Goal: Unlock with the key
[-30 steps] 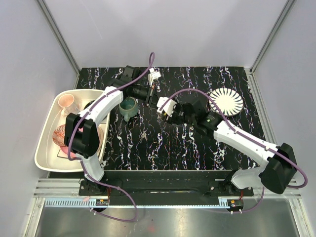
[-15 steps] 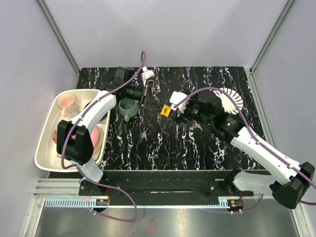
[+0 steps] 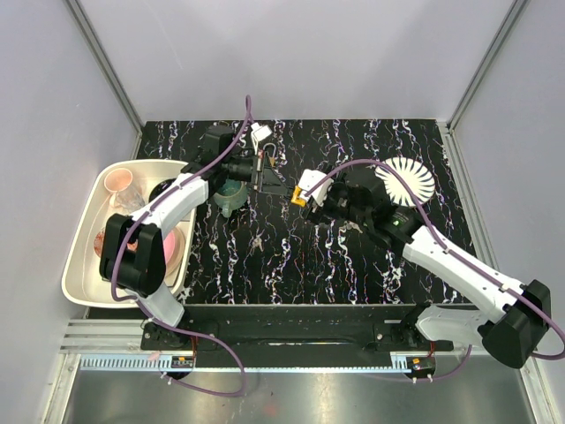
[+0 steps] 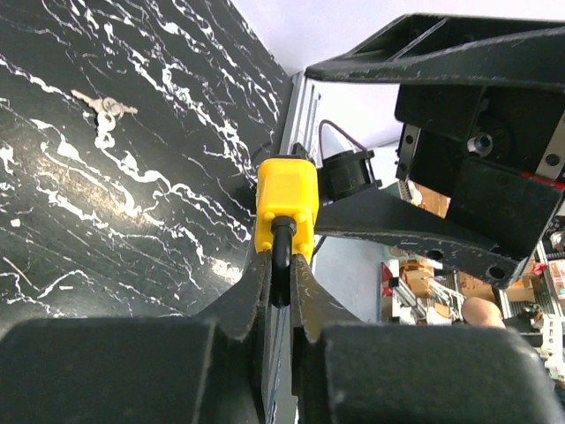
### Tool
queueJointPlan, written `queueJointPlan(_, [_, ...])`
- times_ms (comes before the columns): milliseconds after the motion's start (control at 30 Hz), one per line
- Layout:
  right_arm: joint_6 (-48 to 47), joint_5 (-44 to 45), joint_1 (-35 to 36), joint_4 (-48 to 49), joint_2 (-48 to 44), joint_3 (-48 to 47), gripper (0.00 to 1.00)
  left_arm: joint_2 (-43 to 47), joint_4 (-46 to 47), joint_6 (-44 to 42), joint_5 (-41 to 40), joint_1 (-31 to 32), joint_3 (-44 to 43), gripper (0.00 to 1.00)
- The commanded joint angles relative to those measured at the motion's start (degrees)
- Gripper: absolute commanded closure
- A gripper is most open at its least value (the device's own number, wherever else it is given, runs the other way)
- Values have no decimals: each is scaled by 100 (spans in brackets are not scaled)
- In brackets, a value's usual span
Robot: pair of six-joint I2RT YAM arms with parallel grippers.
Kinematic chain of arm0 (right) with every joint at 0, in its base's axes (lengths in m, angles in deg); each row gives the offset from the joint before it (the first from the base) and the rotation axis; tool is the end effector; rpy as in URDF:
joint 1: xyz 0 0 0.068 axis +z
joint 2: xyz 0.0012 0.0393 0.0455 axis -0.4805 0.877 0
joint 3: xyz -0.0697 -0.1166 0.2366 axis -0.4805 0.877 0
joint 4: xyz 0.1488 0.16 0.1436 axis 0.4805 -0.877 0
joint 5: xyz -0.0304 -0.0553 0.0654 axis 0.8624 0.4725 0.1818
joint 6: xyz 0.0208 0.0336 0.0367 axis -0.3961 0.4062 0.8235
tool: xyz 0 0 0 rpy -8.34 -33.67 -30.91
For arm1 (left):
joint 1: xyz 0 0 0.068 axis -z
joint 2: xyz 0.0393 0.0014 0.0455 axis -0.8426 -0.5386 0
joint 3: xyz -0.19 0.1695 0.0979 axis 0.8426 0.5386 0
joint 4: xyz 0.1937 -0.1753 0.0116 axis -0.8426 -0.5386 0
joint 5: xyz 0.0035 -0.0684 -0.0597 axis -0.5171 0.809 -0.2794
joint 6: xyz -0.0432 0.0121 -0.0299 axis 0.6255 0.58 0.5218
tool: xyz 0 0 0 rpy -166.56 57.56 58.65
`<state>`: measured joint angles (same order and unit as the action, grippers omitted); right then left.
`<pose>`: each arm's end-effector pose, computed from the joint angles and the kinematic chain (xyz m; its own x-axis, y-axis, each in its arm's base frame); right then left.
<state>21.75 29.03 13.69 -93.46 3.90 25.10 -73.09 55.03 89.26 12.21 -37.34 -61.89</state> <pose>0.1989 0.1851 0.3415 0.2172 -0.6199 -0.7540 -0.7416 0.3974 -0.5404 0.3331 -0.1572 0.2957 -0.8163 0.1285 -0.5632 0.5767 0.1254 -0.8073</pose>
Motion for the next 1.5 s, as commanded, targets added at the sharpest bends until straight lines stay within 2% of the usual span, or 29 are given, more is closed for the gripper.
queueJointPlan(0, [-34, 32, -31, 453, 56, 44, 11, 179, 1051, 617, 409, -48, 28, 100])
queueJointPlan(400, [-60, 603, -31, 1129, 162, 220, 11, 162, 1078, 644, 401, -48, 46, 100])
queueJointPlan(900, [-219, 858, -23, 1332, 145, 325, 10, 92, 973, 573, 365, -48, 2, 100])
queueJointPlan(1133, [-262, 1227, -23, 1920, 171, 466, 10, 74, 946, 547, 356, -56, 2, 100])
queueJointPlan(1467, [-342, 1579, -31, 2298, 145, 563, 10, 21, 384, 143, 155, -56, -147, 100])
